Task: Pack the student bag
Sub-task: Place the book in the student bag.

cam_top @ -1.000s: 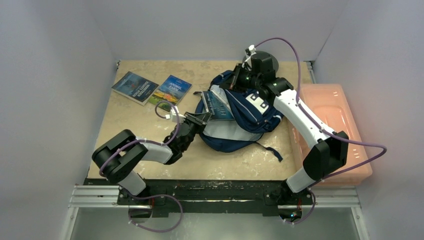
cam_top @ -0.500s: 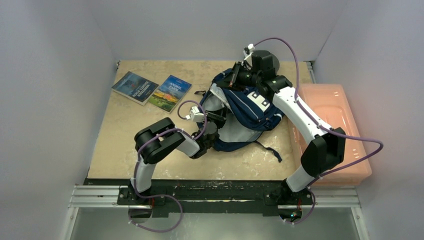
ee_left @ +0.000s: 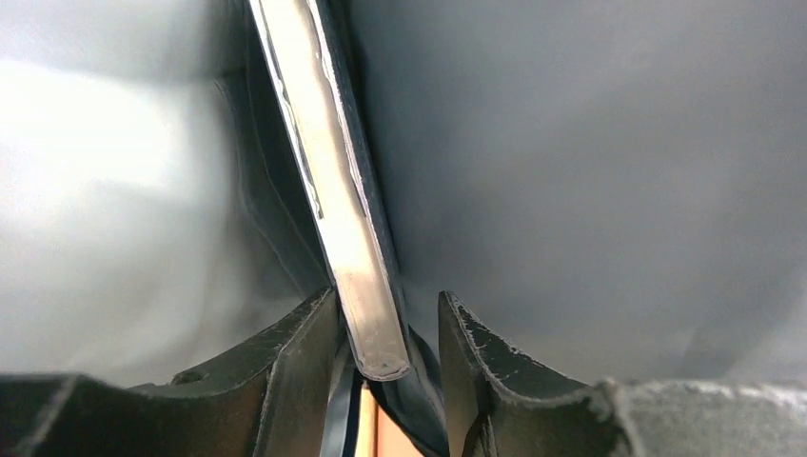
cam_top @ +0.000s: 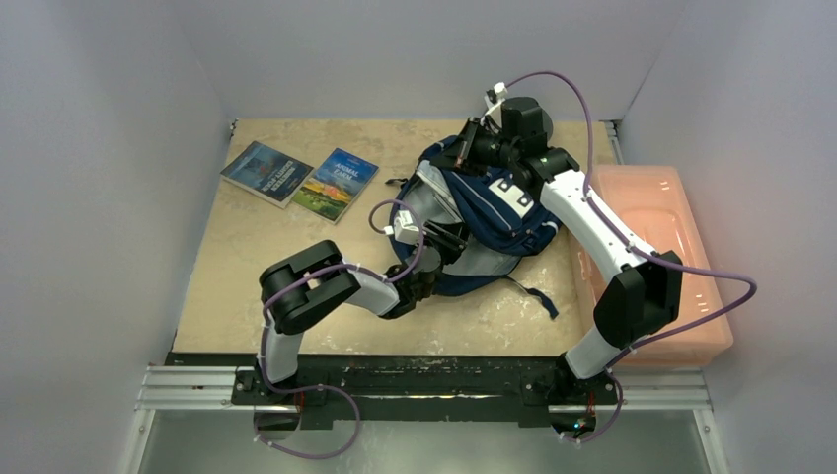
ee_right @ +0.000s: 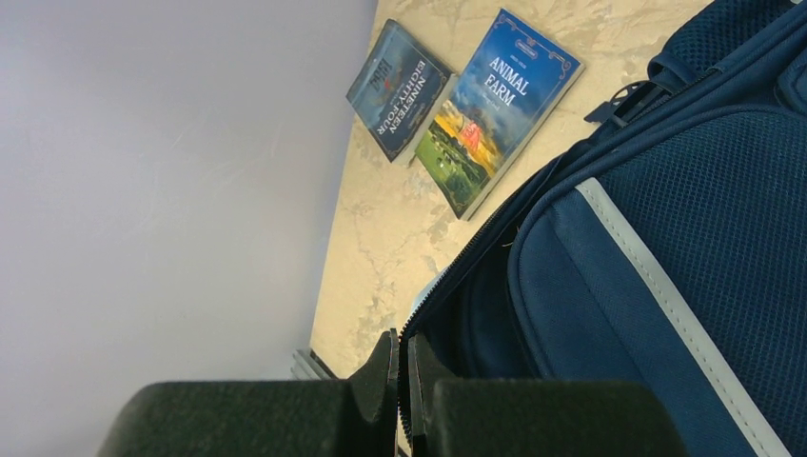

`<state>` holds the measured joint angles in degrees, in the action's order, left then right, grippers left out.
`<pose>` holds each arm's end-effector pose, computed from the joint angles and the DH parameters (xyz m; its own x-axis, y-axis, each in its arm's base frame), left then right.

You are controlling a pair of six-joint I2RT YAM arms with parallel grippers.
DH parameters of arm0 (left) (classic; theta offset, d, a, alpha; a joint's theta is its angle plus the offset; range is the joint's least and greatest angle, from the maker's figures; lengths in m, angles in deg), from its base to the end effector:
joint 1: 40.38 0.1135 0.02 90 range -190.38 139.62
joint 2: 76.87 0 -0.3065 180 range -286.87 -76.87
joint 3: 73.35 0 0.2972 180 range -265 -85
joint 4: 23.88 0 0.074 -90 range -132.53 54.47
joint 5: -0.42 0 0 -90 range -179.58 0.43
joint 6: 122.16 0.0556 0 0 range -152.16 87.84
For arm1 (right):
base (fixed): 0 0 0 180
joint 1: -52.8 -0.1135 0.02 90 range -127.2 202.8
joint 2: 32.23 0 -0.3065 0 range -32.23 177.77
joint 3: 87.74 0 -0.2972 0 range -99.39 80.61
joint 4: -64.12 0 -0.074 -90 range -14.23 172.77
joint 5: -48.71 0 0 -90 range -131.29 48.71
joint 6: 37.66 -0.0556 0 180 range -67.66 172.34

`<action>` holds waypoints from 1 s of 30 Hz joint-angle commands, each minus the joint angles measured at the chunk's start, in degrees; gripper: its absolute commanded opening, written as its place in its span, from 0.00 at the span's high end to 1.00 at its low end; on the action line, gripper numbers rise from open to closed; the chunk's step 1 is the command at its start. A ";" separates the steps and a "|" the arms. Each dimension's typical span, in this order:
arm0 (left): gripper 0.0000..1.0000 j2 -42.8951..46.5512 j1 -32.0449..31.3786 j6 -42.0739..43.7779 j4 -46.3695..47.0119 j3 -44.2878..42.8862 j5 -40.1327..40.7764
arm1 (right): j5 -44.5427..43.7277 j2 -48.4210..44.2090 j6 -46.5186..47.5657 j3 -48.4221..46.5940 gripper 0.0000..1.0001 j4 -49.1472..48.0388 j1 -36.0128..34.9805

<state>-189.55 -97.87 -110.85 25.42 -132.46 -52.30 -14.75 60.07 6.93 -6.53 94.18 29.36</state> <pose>0.2609 -0.3467 0.1484 -0.3475 -0.9065 -0.2398 0.0287 0.2453 -0.9690 0.3947 0.1982 0.4039 -0.7786 0.3568 -0.5162 -0.2524 0.5751 0.7782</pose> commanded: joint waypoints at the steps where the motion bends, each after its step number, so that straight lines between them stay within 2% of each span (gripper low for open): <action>1: 0.59 2.35 -0.51 0.53 -0.07 -2.71 -4.13 | 2.50 -4.67 -0.43 -1.17 1.00 -9.26 0.19; 4: 0.60 1.12 0.00 -0.37 -3.04 -4.44 -6.41 | 2.14 -5.32 0.04 -0.88 1.00 -8.95 0.20; 7: 0.91 -0.88 0.11 -2.10 -4.67 -6.27 -6.45 | 1.50 -5.92 0.28 -0.51 1.00 -9.14 0.21; 8: 0.95 -1.87 0.04 -2.53 -3.05 -6.77 -5.79 | 1.60 -5.97 0.17 -0.37 1.00 -9.30 0.16; 12: 0.97 -3.86 0.69 -4.56 0.31 -6.74 -0.34 | 1.08 -6.38 0.03 -0.19 1.00 -9.15 0.16; 15: 0.97 -5.63 1.68 -6.64 -3.10 -9.76 -0.35 | 0.34 -6.56 0.23 0.34 1.00 -9.30 0.20; 16: 0.94 -6.09 1.80 -6.10 -3.16 -10.88 -1.59 | 1.39 -6.41 0.03 0.46 1.00 -9.69 0.18; 17: 0.85 -5.58 1.92 -5.96 -3.85 -10.93 -2.45 | 2.33 -6.20 -0.02 0.35 1.00 -9.54 0.15; 22: 0.13 6.13 2.38 -4.41 -13.15 -1.48 -6.49 | -0.13 -6.63 2.63 0.60 1.00 -7.63 0.66; 24: 0.07 12.74 3.31 -5.44 -25.98 -0.81 -13.82 | -0.33 -6.23 3.26 0.73 1.00 -7.61 0.97; 26: 0.05 18.74 4.57 -5.12 -45.12 -3.71 -22.40 | -0.72 -5.88 3.96 0.89 1.00 -7.58 1.10; 28: 0.03 23.92 4.89 -1.44 -61.28 -6.76 -27.06 | -1.47 -5.72 5.17 1.27 1.00 -7.64 1.12; 30: 0.02 29.71 5.02 5.00 -70.83 -6.61 -29.40 | -2.70 -5.78 6.45 1.73 1.00 -7.25 1.17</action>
<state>-170.36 -93.41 -115.27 -16.39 -135.91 -71.40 -16.34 58.45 10.67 -4.08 94.16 30.06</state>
